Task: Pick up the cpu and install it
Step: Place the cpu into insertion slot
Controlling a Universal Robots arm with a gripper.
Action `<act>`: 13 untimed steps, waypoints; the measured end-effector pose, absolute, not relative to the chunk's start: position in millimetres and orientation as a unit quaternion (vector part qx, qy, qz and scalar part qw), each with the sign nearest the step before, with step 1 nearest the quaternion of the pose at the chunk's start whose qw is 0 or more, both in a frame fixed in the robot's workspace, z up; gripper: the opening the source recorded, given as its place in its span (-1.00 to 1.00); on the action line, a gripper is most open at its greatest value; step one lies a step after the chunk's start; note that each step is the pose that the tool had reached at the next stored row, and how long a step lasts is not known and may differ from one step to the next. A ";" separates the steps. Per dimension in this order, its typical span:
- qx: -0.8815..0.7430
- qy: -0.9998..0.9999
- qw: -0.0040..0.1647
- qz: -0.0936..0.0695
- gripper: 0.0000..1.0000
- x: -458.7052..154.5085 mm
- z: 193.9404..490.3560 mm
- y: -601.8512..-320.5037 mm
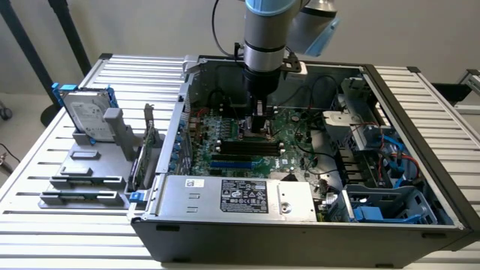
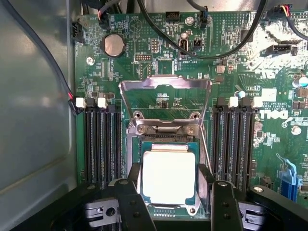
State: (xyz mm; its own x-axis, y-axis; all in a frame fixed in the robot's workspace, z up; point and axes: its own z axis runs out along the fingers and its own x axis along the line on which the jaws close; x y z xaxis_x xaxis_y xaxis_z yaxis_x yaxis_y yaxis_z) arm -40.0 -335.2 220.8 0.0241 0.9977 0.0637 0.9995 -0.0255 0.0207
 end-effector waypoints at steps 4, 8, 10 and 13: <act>-0.715 -0.698 0.014 -0.031 0.09 -40.8 220.2 -335.2; -0.715 -0.698 0.006 -0.037 0.09 -43.4 217.6 -335.1; -0.715 -0.698 0.004 -0.039 0.09 -45.6 216.4 -335.1; -0.715 -0.698 0.003 -0.040 0.09 -45.8 215.3 -335.1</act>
State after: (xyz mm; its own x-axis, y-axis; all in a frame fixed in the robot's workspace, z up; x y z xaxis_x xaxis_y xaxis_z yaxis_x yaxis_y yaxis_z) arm -45.8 -335.1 215.3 0.0222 0.9979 0.0610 0.9984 -0.0253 0.0508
